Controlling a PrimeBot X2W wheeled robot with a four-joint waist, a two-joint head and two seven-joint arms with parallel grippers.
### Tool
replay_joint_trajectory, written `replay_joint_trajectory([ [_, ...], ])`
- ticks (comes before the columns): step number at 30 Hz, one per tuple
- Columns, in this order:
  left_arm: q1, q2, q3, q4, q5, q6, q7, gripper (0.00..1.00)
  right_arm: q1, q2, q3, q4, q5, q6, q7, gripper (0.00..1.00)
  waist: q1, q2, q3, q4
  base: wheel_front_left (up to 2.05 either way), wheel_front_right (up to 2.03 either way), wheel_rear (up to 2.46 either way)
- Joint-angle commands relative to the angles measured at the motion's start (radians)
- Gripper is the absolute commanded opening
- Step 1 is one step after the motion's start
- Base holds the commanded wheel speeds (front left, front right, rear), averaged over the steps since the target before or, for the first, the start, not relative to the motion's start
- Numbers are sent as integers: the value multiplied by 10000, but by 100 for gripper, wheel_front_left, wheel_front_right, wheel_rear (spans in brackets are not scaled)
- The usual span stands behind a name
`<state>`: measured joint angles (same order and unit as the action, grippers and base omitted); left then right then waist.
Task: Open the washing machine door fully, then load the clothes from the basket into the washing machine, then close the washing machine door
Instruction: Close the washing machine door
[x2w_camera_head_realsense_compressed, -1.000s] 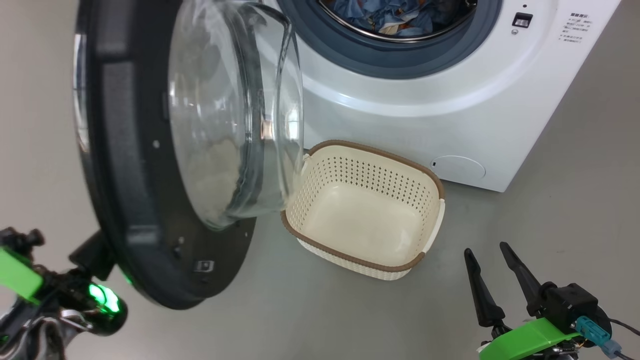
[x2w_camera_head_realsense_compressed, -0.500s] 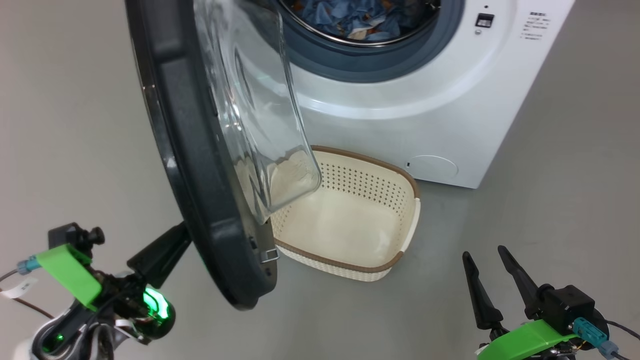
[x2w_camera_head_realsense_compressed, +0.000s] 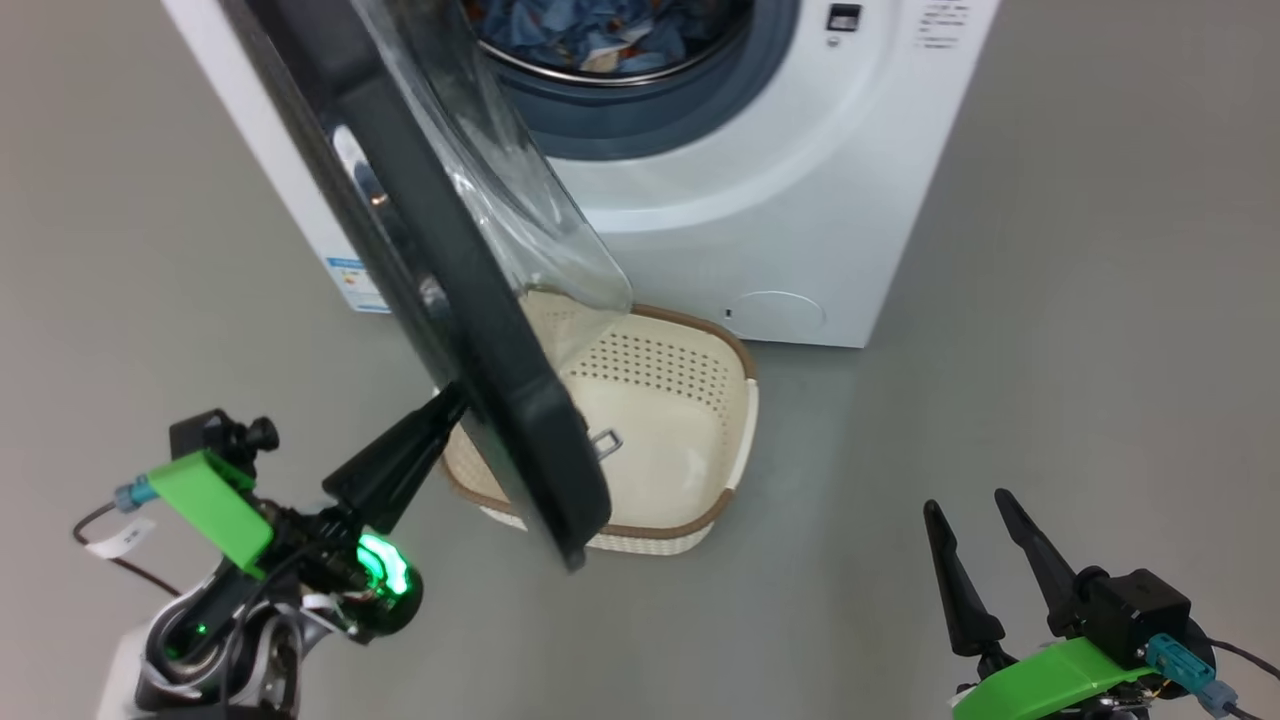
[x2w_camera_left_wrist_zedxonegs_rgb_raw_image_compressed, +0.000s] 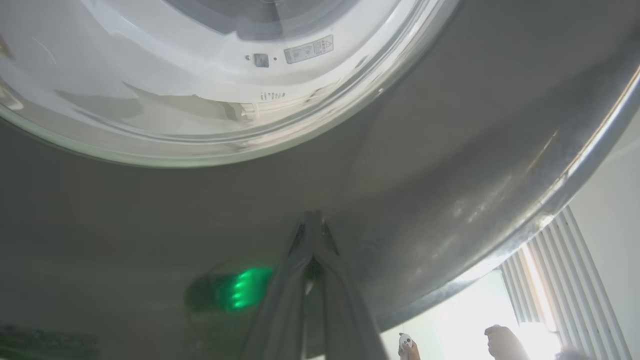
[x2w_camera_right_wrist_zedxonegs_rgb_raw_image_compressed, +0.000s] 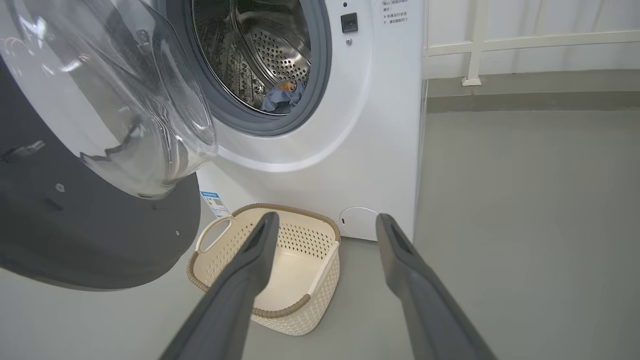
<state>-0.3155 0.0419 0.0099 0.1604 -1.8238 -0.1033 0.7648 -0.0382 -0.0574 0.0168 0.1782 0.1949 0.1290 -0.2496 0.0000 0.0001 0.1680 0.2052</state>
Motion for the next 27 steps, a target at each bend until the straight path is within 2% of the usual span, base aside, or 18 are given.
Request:
replay_joint_trajectory([
  [1,-530,86,40,-212,-169,-162,-89,0,-302,40,225,-263,97,17,-121,100,0,-1,147,-524,0,0,0],
  [8,-917,85,-402,48,-103,-253,-643,0,-355,59,208,-259,142,17,-121,100,0,-1,221,-1470,0,0,0],
  [16,-1343,84,-86,318,216,-271,-1496,0,-352,69,244,-234,235,17,-122,100,0,-1,211,-2627,0,0,0],
  [22,-1445,84,131,429,372,-272,-1958,0,-340,70,247,-209,354,17,-122,100,0,-1,145,-2999,0,0,0],
  [27,-1487,84,216,487,476,-273,-2274,0,-291,71,155,-214,387,17,-122,100,0,-1,81,-3039,0,0,0],
])
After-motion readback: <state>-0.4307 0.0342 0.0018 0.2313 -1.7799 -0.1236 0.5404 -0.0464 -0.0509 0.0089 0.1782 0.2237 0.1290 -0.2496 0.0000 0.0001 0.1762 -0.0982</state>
